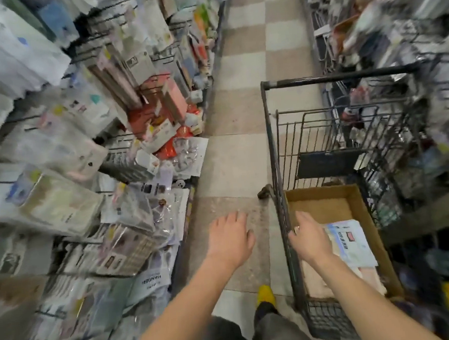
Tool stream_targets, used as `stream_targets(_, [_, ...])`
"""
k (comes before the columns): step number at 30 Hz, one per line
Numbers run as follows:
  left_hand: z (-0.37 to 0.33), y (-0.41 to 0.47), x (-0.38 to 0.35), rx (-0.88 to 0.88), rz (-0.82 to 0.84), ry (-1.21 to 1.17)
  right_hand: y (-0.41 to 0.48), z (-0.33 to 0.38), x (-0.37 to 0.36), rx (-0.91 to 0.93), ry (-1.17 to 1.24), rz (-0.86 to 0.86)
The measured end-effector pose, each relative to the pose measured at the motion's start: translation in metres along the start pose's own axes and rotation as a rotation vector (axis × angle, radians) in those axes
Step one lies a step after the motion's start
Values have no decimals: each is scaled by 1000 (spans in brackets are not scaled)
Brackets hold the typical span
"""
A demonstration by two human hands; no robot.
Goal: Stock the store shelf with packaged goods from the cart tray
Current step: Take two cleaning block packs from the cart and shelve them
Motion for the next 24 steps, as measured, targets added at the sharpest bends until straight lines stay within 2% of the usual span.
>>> stream_targets(3, [-10, 37, 3, -115, 41, 17, 15, -7, 5, -86, -3, -32])
stream_targets(6, [-23, 77, 0, -280, 82, 50, 22, -28, 3, -250, 10, -66])
stream_targets(11, [-55, 123, -4, -590, 137, 110, -3, -53, 8, -501, 38, -194])
stream_targets(14, [-79, 138, 5, -737, 109, 173, -25, -57, 12, -630, 93, -260])
stream_targets(24, [-178, 156, -8, -1078, 143, 370, -57, -98, 13, -908, 261, -451])
Point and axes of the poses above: each hand's wrist, its own y-axis towards the middle knuckle, its own x-axis out of the back of the hand, z = x × y, the point moved 9 cm from there along y, towards the middle knuckle, and after that the axes turned 5 degrees about y, right-handed, at the moved point
